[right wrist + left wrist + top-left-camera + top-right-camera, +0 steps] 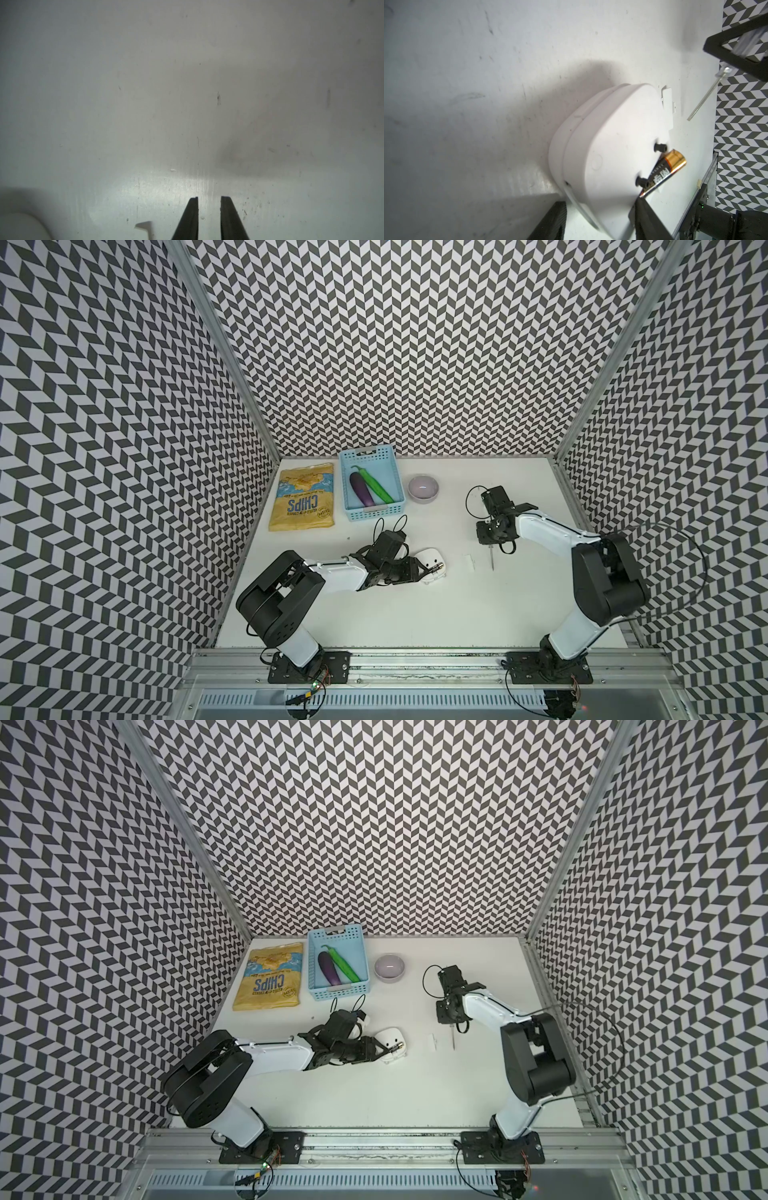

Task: Remove the battery from the alarm
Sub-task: Place the screwdriver at the center of the board, then remove the battery from the alarm.

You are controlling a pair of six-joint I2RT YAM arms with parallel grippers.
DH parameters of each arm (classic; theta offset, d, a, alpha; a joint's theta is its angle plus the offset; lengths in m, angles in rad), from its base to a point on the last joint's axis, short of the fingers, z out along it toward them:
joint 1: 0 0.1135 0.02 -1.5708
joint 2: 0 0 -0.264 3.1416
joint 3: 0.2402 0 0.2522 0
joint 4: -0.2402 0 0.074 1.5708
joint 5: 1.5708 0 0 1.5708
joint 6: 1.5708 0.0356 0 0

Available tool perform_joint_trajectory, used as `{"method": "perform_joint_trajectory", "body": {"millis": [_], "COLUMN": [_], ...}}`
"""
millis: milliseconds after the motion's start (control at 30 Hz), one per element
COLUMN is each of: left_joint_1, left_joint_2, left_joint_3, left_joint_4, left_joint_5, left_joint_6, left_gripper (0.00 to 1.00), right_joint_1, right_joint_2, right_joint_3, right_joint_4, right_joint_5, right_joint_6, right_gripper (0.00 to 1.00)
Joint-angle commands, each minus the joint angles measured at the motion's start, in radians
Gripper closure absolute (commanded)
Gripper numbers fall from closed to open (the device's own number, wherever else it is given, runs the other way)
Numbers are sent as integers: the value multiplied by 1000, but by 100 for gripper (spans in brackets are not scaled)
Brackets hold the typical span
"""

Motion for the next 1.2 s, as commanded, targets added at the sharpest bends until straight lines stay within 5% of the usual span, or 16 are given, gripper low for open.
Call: {"method": "perform_joint_trajectory", "body": {"millis": [0,333,567,733,833,1000,1167], "left_joint_1": [17,23,47,72,91,108,108], "left_joint_2": [41,56,43,24,14,-2,0], "left_joint_3": [-54,-33,-43,-68,-83,-93,-86], "left_joint_4": [-180,-230,-260,-273,-279,-281,-276], "left_joint_5": [-106,-149,-154,-146,-146,-144,-147], "left_joint_6": [18,51,88,118,134,149,154], "left_gripper": [47,47,46,45,45,44,45], "right_joint_1": [-3,-3,-4,-1,32,149,187], "right_joint_2": [64,181,-3,-182,-273,-374,-322], "right_joint_3": [45,64,47,-17,-119,-301,-261], "right_joint_4": [-40,-24,94,254,357,470,427], "right_joint_5": [-21,-46,-96,-276,-505,-695,-808], "right_joint_6": [-43,-68,-153,-334,-551,-962,-1041], "right_gripper": [92,68,52,34,30,27,34]}}
